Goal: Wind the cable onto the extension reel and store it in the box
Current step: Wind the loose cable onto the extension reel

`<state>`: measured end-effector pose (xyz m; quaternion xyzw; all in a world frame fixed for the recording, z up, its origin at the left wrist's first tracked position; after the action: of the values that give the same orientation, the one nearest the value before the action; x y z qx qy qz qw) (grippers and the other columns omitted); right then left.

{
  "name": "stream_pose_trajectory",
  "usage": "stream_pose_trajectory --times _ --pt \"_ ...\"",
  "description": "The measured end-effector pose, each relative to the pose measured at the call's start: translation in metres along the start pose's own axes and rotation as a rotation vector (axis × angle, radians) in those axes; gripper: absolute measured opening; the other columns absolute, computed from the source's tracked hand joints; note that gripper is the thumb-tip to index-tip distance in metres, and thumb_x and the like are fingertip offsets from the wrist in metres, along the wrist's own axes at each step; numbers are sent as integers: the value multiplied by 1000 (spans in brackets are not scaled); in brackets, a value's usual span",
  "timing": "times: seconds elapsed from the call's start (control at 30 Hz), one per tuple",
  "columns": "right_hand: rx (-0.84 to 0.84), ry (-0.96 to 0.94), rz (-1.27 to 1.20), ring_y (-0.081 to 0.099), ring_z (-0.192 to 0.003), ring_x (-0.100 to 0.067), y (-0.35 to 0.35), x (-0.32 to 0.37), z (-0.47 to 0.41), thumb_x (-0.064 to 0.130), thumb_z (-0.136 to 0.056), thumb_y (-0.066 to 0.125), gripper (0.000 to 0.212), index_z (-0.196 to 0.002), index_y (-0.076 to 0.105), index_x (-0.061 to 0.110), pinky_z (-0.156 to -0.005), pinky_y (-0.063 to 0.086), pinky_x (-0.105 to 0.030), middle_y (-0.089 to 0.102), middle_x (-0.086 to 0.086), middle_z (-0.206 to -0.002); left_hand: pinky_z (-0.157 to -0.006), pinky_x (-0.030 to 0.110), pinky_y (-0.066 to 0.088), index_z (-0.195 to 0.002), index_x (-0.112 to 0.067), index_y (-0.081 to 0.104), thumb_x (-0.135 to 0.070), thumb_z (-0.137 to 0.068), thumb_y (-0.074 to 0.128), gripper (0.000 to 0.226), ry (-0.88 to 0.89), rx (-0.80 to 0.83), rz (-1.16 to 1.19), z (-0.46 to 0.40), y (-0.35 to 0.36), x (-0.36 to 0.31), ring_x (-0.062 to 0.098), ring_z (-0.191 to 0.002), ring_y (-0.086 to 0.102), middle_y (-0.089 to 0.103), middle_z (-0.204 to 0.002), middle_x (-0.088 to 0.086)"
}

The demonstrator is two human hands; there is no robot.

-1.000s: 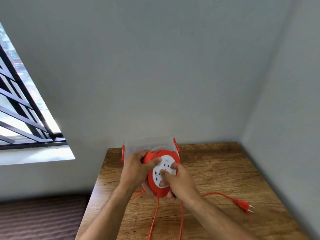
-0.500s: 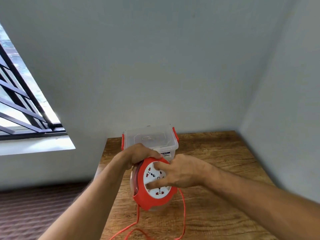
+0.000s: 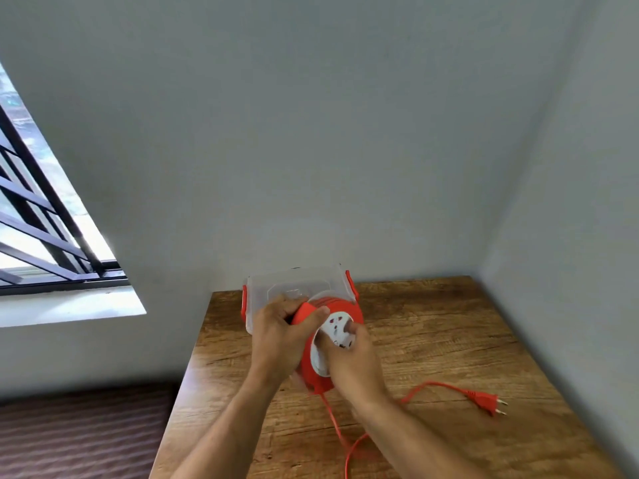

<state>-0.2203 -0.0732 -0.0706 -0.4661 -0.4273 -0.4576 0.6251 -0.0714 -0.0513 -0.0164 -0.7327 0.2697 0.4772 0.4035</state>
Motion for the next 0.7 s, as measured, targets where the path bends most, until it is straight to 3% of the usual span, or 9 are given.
stream_pose_trajectory --times 0.07,0.1,0.17,0.23,0.3,0.37,0.5,0.63,0.7 --pt "80 227 -247 52 -49 -11 8 -8 5 49 -90 66 50 -131 41 34 -40 37 -21 69 -4 -96 -61 26 55 -75 -22 82 -30 -79 88 11 18 -14 12 2 0 2 14 -69 69 72 -72 0" --pt "135 229 -218 49 -41 -10 7 -6 7 48 -92 64 46 -129 40 36 -37 35 -20 70 -5 -94 -61 26 56 -74 -25 82 -30 -80 87 10 -15 -5 30 1 -2 6 14 -67 71 73 -72 -2" --pt "152 -15 122 64 -53 -10 -9 8 5 49 -93 61 47 -134 44 35 -44 49 -25 71 -3 -109 -60 34 59 -72 -20 82 -30 -84 84 15 -125 17 112 -3 -7 13 23 -64 75 78 -69 1" --pt "16 -459 614 71 -79 -12 -30 30 3 49 -93 59 45 -135 49 36 -64 58 -28 70 5 -112 -64 38 61 -74 -14 83 -31 -87 81 21 -229 53 163 -6 -9 19 31 -67 78 80 -70 9" --pt "24 -950 950 70 -74 -19 -29 45 10 39 -94 56 37 -130 49 38 -56 57 -33 66 5 -109 -71 41 63 -78 -13 84 -32 -88 80 22 -299 132 175 -10 -9 23 31 -70 79 81 -75 11" --pt "238 -1287 1162 68 -73 -22 -21 43 17 28 -91 63 44 -132 50 39 -48 55 -32 60 -3 -121 -76 46 64 -86 -7 84 -30 -89 79 23 -324 246 183 -13 -5 23 34 -76 80 82 -81 15" --pt "579 -1490 1377 66 -81 -24 -20 40 20 9 -90 62 73 -145 36 49 -47 50 -29 38 -11 -152 -80 42 66 -94 -6 83 -35 -86 79 30 -438 432 34 -18 -1 29 32 -80 80 83 -86 13" --pt "707 -1613 1483 58 -62 -23 -8 41 38 12 -90 66 76 -147 32 50 -42 45 -29 39 -14 -148 -80 37 64 -107 -8 79 -40 -84 81 39 -497 659 -140 -19 11 27 26 -82 80 83 -93 10" --pt "674 -1630 1499 40 -52 -19 -2 48 44 21 -85 74 77 -145 35 51 -39 35 -25 46 -13 -140 -73 32 62 -109 -9 77 -42 -84 81 41 -478 725 -242 -18 17 23 21 -78 79 83 -93 8"
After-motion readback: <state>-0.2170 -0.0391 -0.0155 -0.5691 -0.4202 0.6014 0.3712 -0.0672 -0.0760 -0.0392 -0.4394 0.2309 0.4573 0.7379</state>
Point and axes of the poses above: each hand's wrist, its own z-axis away from the middle knuckle, its own y-axis out of the palm, x = y × z, the point moved 7 cm from there along -z, towards the middle knuckle
